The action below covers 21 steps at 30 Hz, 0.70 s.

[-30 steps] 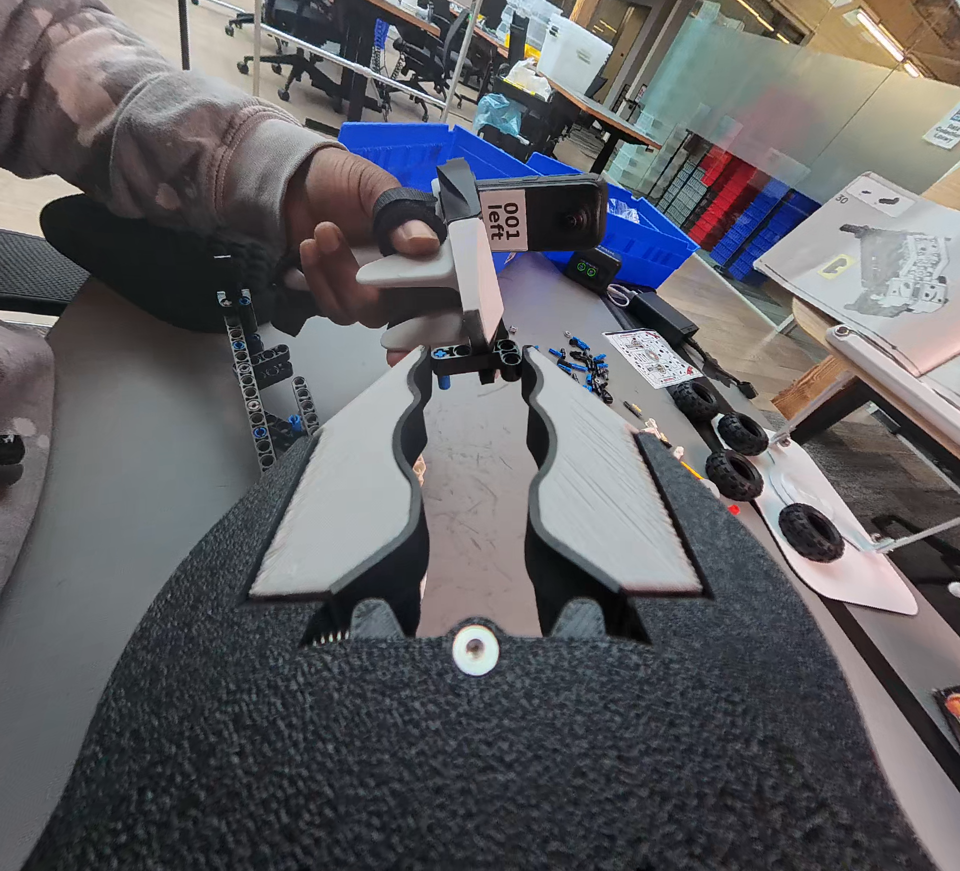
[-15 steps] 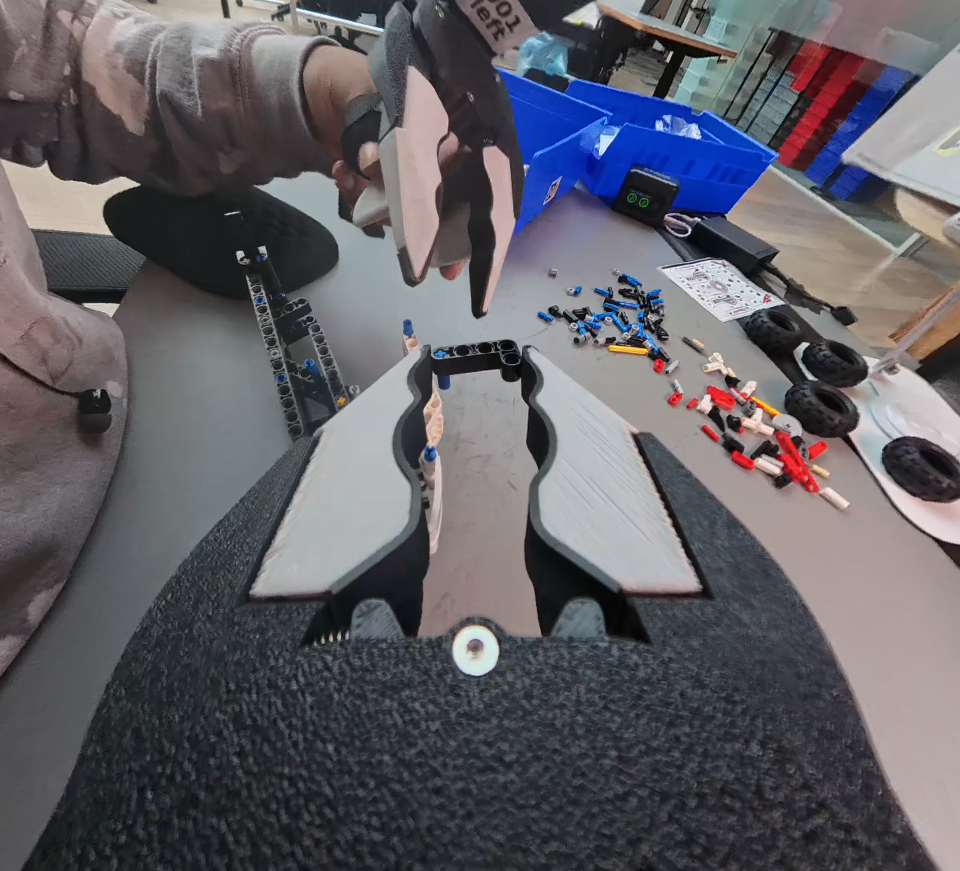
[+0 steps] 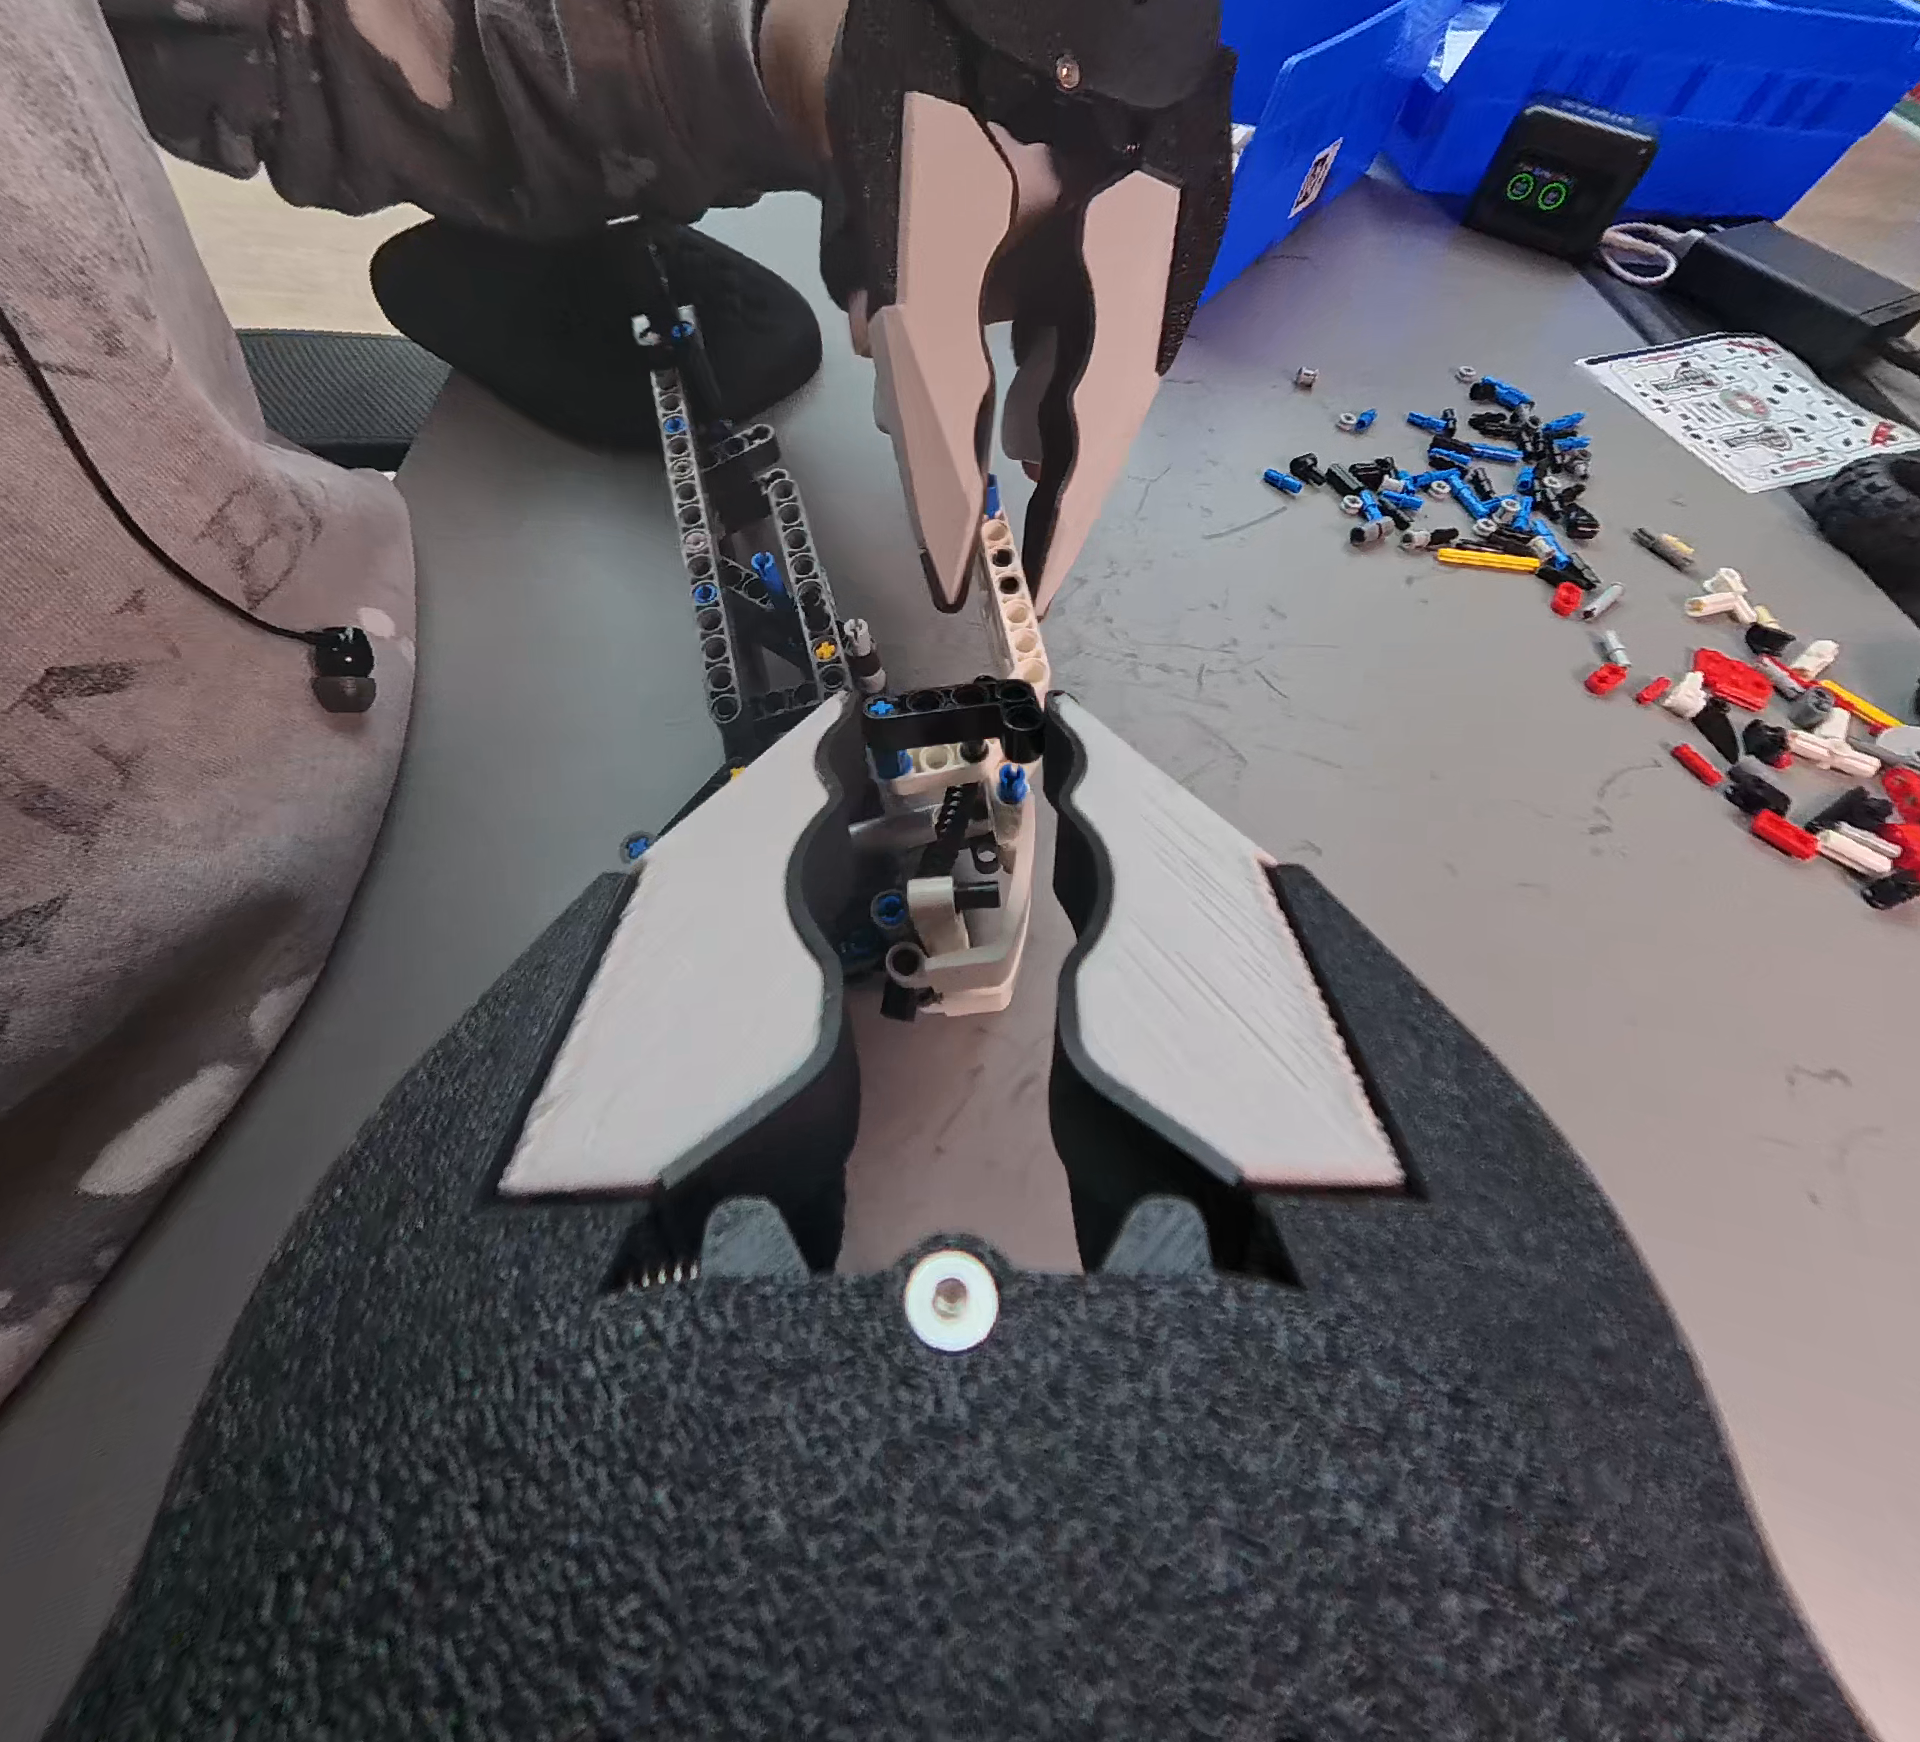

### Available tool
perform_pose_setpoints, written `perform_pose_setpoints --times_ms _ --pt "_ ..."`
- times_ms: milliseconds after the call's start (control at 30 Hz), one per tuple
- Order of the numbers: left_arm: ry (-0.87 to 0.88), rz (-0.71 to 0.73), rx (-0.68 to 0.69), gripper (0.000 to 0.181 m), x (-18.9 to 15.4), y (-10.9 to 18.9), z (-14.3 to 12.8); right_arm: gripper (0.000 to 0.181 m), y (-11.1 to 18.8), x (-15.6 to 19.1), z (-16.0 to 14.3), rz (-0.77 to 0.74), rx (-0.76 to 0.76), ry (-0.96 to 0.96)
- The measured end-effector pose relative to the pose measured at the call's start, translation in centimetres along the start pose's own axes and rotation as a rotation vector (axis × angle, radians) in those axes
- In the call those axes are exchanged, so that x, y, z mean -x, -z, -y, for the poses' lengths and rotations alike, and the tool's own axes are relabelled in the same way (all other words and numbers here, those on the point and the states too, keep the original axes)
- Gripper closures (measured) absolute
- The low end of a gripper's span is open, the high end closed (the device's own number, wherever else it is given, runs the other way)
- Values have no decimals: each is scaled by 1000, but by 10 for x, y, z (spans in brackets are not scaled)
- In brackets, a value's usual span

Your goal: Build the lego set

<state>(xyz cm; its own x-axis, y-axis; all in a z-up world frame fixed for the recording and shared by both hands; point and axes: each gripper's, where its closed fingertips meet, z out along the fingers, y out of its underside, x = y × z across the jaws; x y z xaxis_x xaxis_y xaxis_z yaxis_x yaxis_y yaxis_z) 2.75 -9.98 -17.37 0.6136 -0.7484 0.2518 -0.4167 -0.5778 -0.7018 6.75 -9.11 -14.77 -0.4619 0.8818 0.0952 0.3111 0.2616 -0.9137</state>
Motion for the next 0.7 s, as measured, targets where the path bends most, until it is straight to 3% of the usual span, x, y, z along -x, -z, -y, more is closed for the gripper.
perform_pose_setpoints --times_ms 700 --pt "3 4 -31 167 8 1 7 148 -4 2 -2 -39 -55 -51"
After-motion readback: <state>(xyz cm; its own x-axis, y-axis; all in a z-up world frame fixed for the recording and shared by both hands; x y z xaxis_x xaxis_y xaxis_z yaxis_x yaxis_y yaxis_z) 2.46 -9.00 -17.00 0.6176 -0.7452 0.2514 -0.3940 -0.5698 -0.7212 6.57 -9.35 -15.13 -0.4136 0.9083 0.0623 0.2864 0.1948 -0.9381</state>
